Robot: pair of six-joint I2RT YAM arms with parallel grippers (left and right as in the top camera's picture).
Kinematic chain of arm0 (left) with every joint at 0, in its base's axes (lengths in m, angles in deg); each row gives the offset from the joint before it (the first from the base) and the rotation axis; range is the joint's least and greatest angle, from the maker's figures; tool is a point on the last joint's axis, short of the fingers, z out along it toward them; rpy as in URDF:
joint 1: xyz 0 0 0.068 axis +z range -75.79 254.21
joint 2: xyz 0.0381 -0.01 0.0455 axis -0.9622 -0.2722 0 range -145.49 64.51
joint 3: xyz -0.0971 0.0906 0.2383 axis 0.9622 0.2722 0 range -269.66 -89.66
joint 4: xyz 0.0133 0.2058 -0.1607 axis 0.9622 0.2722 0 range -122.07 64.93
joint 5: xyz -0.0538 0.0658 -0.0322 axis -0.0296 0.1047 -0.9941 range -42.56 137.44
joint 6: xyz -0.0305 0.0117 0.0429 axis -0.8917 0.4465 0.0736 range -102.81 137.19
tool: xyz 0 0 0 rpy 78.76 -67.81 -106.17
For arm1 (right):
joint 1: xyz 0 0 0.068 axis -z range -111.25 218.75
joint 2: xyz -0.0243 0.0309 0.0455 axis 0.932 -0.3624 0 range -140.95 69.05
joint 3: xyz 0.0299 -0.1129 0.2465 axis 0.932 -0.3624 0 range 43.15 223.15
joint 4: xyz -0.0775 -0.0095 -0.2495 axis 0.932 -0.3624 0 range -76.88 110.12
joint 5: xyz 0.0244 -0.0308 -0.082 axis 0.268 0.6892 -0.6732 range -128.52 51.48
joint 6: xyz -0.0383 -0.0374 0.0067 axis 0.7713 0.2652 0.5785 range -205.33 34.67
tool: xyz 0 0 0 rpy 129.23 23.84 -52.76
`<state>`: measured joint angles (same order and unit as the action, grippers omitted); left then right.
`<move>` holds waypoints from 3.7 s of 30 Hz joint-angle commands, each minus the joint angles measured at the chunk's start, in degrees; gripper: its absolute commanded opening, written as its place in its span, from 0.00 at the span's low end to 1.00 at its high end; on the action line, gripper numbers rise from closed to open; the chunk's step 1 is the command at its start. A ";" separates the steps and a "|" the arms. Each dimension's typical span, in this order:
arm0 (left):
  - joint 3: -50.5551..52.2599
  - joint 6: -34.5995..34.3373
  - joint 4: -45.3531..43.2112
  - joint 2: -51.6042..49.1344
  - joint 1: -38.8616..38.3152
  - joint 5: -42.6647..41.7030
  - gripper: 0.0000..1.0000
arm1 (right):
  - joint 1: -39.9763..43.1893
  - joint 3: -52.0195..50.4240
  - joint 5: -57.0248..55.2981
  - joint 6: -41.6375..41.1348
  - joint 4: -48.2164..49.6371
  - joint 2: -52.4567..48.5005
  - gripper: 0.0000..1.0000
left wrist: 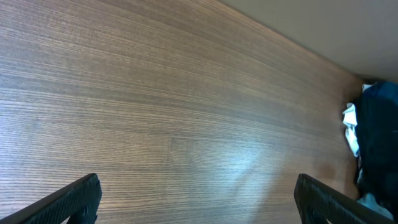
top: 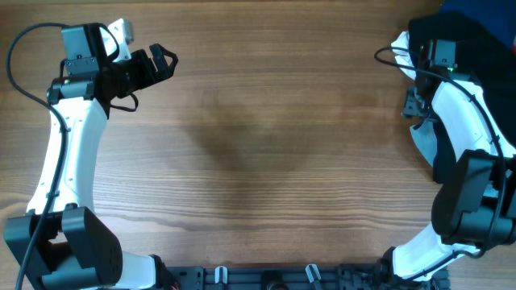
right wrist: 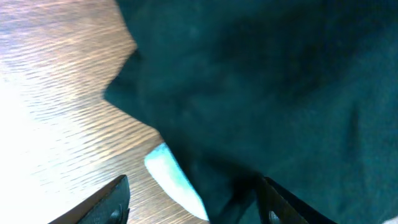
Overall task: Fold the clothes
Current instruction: 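Grasp the black trousers with the right gripper and lift, then drag the black trousers left onto the table center with the right gripper, then grasp the trousers' waistband corners with both grippers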
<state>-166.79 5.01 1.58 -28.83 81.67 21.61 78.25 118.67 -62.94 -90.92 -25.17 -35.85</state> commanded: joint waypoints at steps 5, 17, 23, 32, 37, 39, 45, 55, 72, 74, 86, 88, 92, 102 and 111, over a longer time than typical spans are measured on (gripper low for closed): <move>-1.11 -0.28 -0.68 0.44 -0.15 0.39 1.00 | 0.94 -0.66 -7.21 -3.80 2.62 -0.63 0.60; -1.11 -0.28 -0.66 0.44 -0.15 0.39 1.00 | 1.68 -4.98 -7.74 -3.56 6.58 -0.66 0.59; -1.11 -0.28 -0.68 0.44 -0.15 0.39 1.00 | 1.84 -5.38 -7.72 -3.58 9.07 -0.63 0.17; -1.11 -0.26 -1.14 0.44 -0.15 0.44 1.00 | 0.98 0.55 9.42 0.94 8.59 6.19 0.04; -1.11 -0.31 -2.43 0.44 0.09 1.64 1.00 | -4.09 7.72 22.25 4.39 6.45 12.52 0.04; -1.11 -0.33 -2.62 0.44 0.48 1.64 1.00 | -8.15 11.39 22.84 5.55 4.63 13.90 0.04; -1.11 -0.33 -2.64 0.44 2.91 1.64 1.00 | -22.36 17.94 22.88 6.21 4.98 14.03 0.04; -1.11 -0.31 -2.60 0.44 7.10 1.62 1.00 | -43.50 17.97 28.98 3.65 13.22 7.39 0.04; -1.11 -0.26 -2.67 0.44 7.34 1.64 1.00 | -52.83 17.97 41.75 2.40 10.34 5.33 0.55; -1.11 -0.26 -2.67 0.44 7.34 1.64 1.00 | -51.25 17.97 41.66 2.36 9.38 8.79 0.66; -6.03 6.01 1.60 0.44 -3.78 -1.97 1.00 | -26.82 17.88 36.92 1.16 -2.71 18.05 0.79; -6.27 6.03 3.17 0.44 -8.00 0.50 0.99 | -23.96 17.88 36.89 1.16 -4.35 17.66 0.78; -6.25 7.28 6.25 -1.81 -18.95 4.04 0.76 | -17.05 17.88 36.92 1.31 -4.57 17.46 0.72; -6.25 7.48 17.14 -14.95 -30.23 13.31 0.04 | -9.03 17.88 36.94 1.33 -3.28 16.74 0.67; -5.90 -0.72 22.69 -21.97 -30.23 12.98 0.04 | -8.24 17.86 38.05 1.03 -2.23 14.64 0.67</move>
<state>-172.75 9.20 22.91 -48.80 50.87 33.96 69.94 136.62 -25.64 -89.19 -27.58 -19.00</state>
